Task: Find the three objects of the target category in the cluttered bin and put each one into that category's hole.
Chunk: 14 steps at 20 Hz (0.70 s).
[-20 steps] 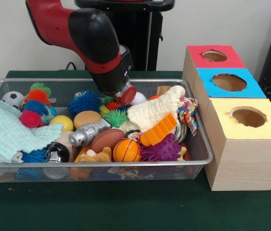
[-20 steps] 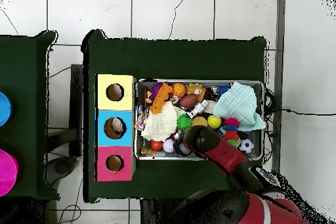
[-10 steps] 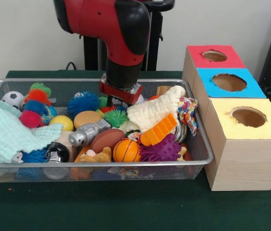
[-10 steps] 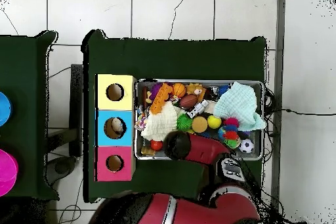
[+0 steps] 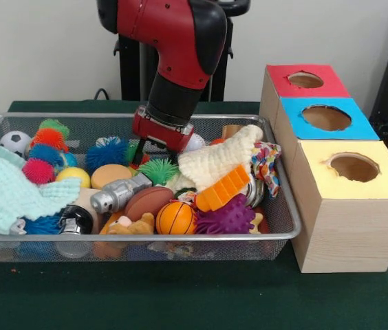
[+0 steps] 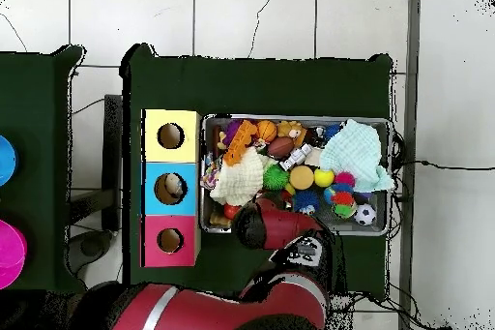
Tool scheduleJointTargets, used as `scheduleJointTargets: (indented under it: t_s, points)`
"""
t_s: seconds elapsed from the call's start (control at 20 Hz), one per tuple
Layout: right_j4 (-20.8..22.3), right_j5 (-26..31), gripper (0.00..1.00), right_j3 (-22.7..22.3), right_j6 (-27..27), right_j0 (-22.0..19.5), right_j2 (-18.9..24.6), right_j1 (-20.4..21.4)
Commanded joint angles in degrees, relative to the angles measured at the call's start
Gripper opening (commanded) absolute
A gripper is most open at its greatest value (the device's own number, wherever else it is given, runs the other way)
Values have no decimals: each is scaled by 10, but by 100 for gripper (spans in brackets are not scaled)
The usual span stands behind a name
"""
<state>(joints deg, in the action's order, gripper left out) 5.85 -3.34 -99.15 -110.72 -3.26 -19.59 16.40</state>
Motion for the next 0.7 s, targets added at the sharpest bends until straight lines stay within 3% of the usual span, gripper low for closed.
scheduleJointTargets:
  t_s: [0.05,0.3,0.4,0.45,0.55,0.7]
  points:
    - [-8,-216,100,173,-30,-69,-53,-183]
    - [49,-131,100,160,-23,-95,-8,-134]
    - [77,-56,100,139,-19,-131,47,-96]
    - [77,23,100,117,-9,-166,94,-71]
    - [67,107,100,88,-5,-194,135,-42]
    - [56,174,100,61,-5,-198,150,-4]
